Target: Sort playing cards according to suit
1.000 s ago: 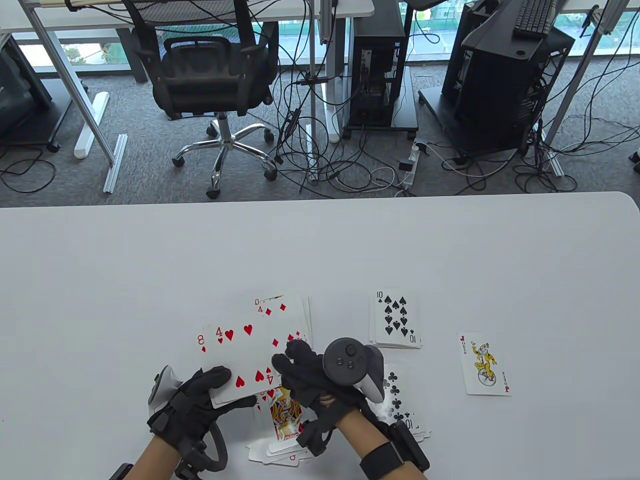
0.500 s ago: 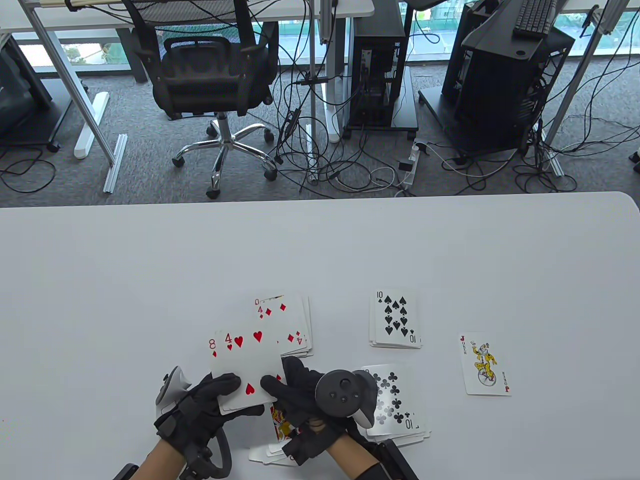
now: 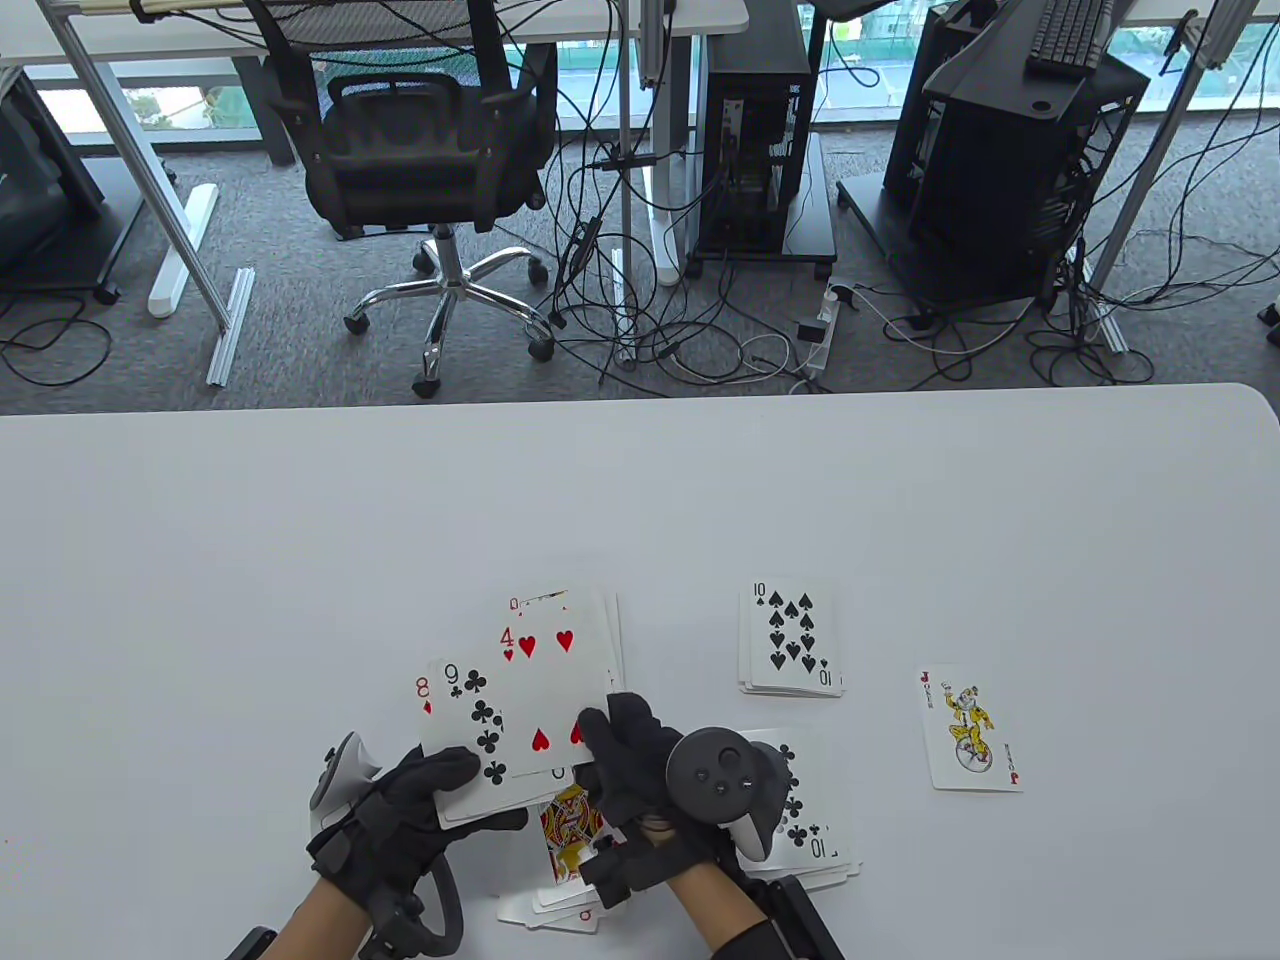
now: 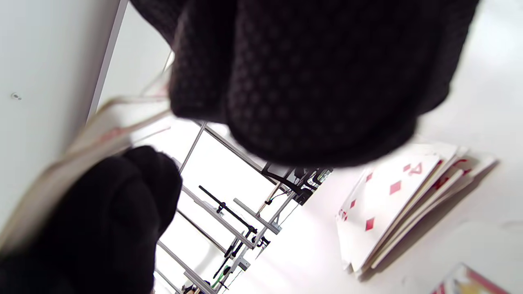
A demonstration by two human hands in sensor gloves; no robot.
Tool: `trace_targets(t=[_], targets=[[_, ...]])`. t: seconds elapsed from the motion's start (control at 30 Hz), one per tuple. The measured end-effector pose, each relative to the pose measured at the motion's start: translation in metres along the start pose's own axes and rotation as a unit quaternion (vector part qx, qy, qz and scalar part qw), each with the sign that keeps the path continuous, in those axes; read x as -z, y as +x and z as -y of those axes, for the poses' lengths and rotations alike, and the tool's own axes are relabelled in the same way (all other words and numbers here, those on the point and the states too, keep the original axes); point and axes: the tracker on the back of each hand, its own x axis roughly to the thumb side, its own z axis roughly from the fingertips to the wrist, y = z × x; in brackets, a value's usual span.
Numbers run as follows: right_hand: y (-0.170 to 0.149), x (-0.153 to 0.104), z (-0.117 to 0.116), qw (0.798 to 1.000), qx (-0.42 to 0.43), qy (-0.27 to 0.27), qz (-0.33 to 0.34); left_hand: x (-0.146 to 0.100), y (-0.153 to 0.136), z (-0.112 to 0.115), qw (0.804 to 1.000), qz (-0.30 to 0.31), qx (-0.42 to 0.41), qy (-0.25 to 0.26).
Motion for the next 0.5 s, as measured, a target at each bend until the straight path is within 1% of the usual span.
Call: trace_targets(t=[0.07, 0.23, 0.3, 0.37, 0.4, 0.43, 0.5], targets=[[-0.004, 0.002, 0.007, 1.000, 0.010, -0.013, -0.010, 0.000, 0.001, -0.001, 1.000, 0.005, -0.002, 0.001], [-0.014, 0.004, 0.023, 0.996, 0.072, -0.034, -0.037, -0.002, 0.004, -0.006, 1.000, 0.015, -0.009, 0.009], [-0.017, 0.005, 0.029, 0.995, 0.079, -0.040, -0.043, -0.002, 0.006, -0.008, 1.000, 0.019, -0.010, 0.013], [-0.019, 0.005, 0.032, 0.996, 0.067, -0.039, -0.046, -0.003, 0.008, -0.010, 0.999, 0.026, -0.014, 0.017], [-0.020, 0.005, 0.031, 0.997, 0.059, -0.033, -0.045, -0.003, 0.009, -0.011, 0.999, 0.029, -0.015, 0.019], [-0.020, 0.005, 0.029, 0.997, 0.049, -0.010, -0.052, -0.004, 0.010, -0.013, 0.999, 0.032, -0.015, 0.023], [-0.021, 0.004, 0.020, 0.995, 0.032, 0.066, -0.072, -0.005, 0.012, -0.016, 0.999, 0.036, -0.014, 0.028]])
